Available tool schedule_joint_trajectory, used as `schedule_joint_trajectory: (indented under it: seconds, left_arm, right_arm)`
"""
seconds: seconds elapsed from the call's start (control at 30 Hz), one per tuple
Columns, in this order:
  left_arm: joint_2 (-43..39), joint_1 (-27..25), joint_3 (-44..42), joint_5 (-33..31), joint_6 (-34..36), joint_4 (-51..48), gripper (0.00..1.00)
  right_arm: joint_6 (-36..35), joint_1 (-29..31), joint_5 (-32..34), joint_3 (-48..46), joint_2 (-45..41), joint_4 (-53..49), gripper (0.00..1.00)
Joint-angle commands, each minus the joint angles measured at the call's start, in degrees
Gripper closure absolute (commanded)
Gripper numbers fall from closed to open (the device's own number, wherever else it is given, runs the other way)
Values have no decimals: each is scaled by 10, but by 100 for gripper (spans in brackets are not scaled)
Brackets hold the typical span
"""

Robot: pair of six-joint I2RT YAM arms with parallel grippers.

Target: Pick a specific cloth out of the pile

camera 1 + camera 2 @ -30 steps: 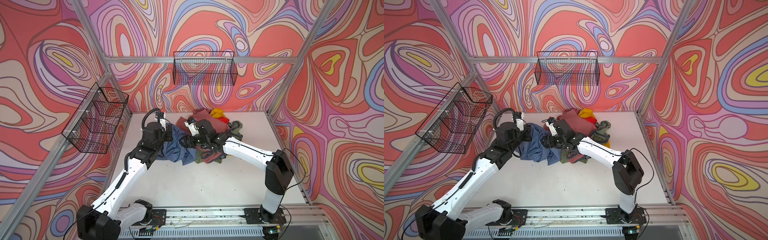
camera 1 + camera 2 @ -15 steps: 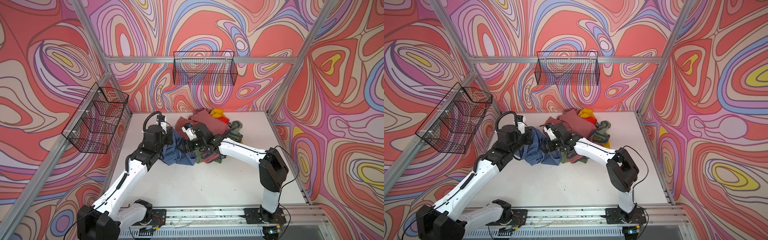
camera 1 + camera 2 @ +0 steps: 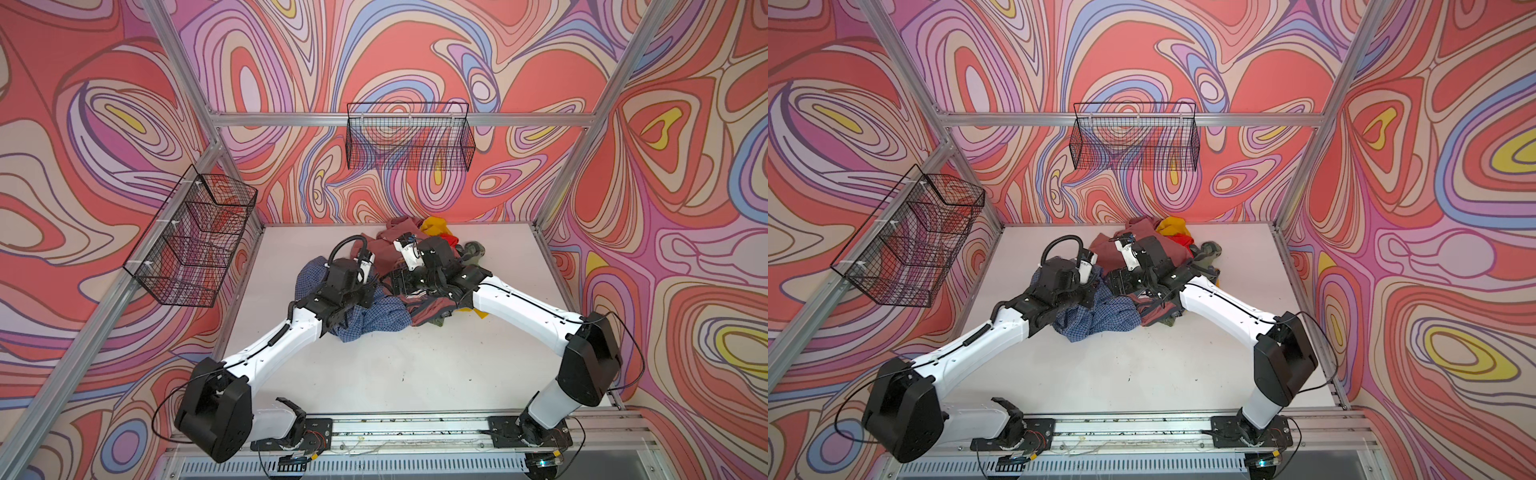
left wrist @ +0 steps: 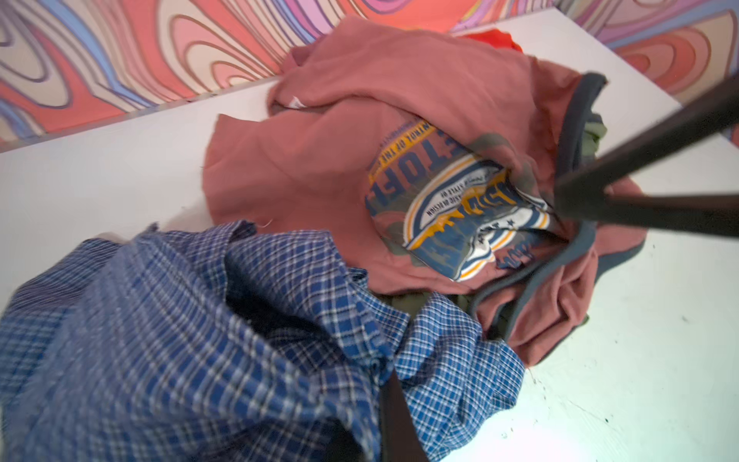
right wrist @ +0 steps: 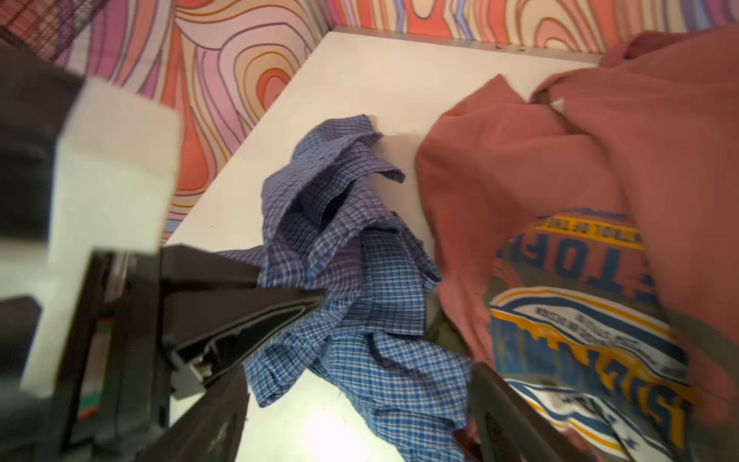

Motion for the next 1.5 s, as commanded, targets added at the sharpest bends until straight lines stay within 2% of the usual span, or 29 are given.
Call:
schedule_joint_trajectory:
  seconds: [0.0,0.13,0.27,0.3,0.37,0.6,0.73,0.9,1.07,1.17,1.3,1.47]
  left_arm:
    - [24,-27,28,10,28,-1,100]
    - [39,-57,8,19,44,-20,100]
    - [59,-85,-10,2,61,-42,98]
    - [65,-85,-11,2,57,-45,90]
    - [76,-86,-13,15,56,-44,65]
    - [133,-105,-2,43,78,-62,39]
    - [171,-109,6,46,82,-80,33]
    - [236,-111,51,-24,60,-130,34]
    - [300,-112,95,-66,44,-153,33]
    - [323,-112,107,-80,31,-165,39]
    - [325,-111,96,-85,14,-174,61]
    - [286,-112,72,-83,-11,-167,90]
  right_arm:
    - [-4,-15,41,-15,-32,-16,11]
    - [-8,-36,64,-36,-66,-33,11]
    - [-13,-61,95,-54,-100,-50,11]
    - [-16,-66,106,-55,-107,-56,10]
    - [-22,-81,124,-60,-125,-66,9]
    - [-39,-115,144,-59,-158,-112,9]
    - [-35,-120,146,-70,-166,-112,8]
    - [-36,-122,145,-71,-161,-107,8]
    - [-46,-122,144,-58,-155,-117,9]
    - [-50,-122,145,-56,-159,-121,8]
    - [-55,-123,151,-61,-167,-127,8]
    - [-57,-124,148,-67,-164,-123,8]
